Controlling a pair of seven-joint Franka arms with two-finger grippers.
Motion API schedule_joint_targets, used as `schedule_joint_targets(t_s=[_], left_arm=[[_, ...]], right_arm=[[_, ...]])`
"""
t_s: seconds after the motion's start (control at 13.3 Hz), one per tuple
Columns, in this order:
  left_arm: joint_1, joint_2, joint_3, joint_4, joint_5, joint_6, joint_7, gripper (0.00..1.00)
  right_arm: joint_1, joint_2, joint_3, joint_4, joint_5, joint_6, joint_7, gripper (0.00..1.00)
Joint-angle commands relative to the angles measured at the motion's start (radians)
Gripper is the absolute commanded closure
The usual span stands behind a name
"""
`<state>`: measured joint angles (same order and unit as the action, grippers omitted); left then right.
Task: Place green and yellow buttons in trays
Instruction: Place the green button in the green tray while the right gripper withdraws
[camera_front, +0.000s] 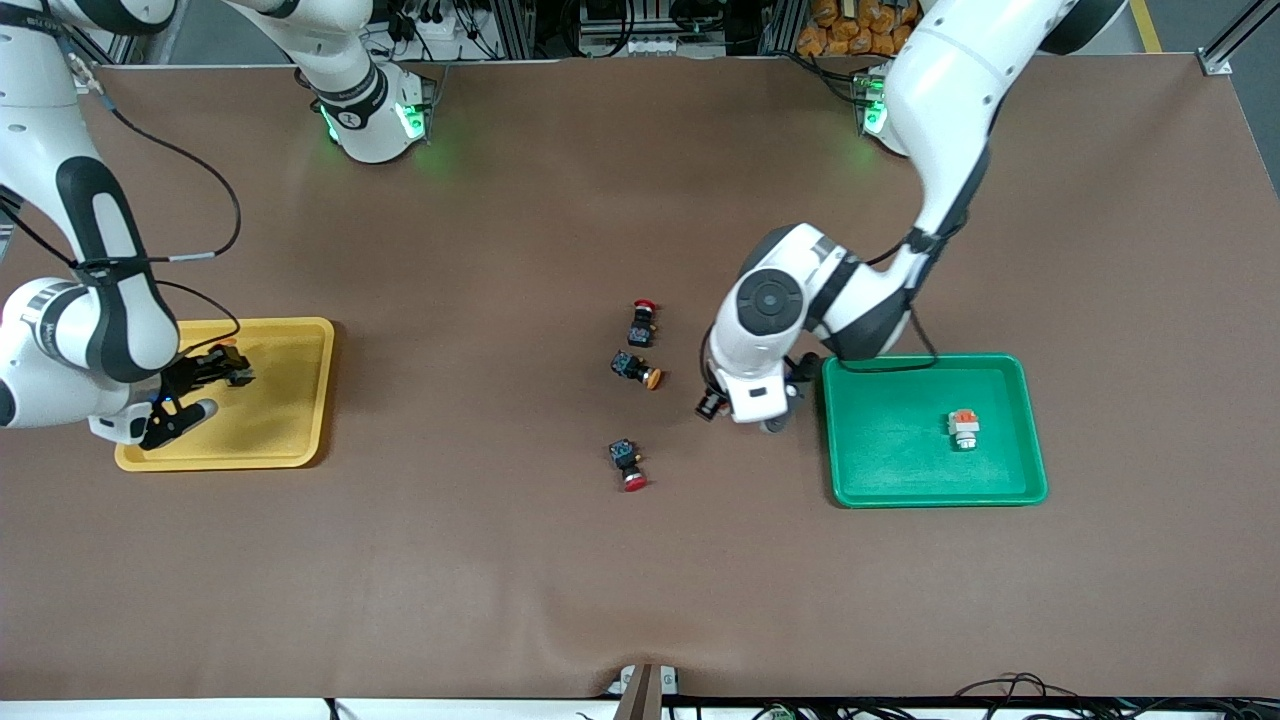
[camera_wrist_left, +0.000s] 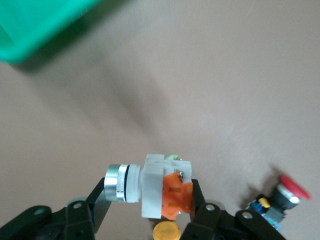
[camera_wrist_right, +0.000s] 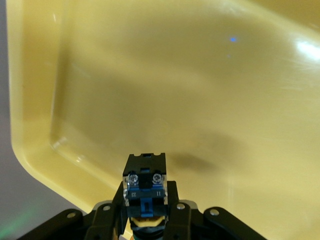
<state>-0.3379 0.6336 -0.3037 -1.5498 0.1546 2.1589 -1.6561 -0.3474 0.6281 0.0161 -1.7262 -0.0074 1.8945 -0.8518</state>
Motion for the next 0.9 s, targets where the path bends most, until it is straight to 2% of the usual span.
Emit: schedule_joint_targets(t_s=[0.0,0.15,0.3,0.6,0.83], left_arm=[[0.068,-0.029,-0.002,-0.003,0.003,-0.065,0.090,1.00],[0.114,-0.028,0.000,-0.010,0.002,-0.077,0.159,1.00],[0.160,-0.019,0.001,-0.021,0.005,-0.080,0.197,1.00],[0.256,-0.020,0.001,-0.059,0.005,-0.080,0.268,1.00],[0.321,-0.019,0.003,-0.064,0.008,-0.102,0.337,1.00]], right_arm=[[-0.030,0.053,0.024,0.079,-0.006,-0.052,-0.023,0.00],[-0.033,0.050,0.028,0.077,0.013,-0.090,0.022,0.00],[-0.021,0.047,0.030,0.076,0.088,-0.145,0.121,0.00],[0.097,-0.007,0.034,0.076,0.177,-0.314,0.536,0.00],[0.220,-0.044,0.036,0.063,0.252,-0.356,0.872,0.00]])
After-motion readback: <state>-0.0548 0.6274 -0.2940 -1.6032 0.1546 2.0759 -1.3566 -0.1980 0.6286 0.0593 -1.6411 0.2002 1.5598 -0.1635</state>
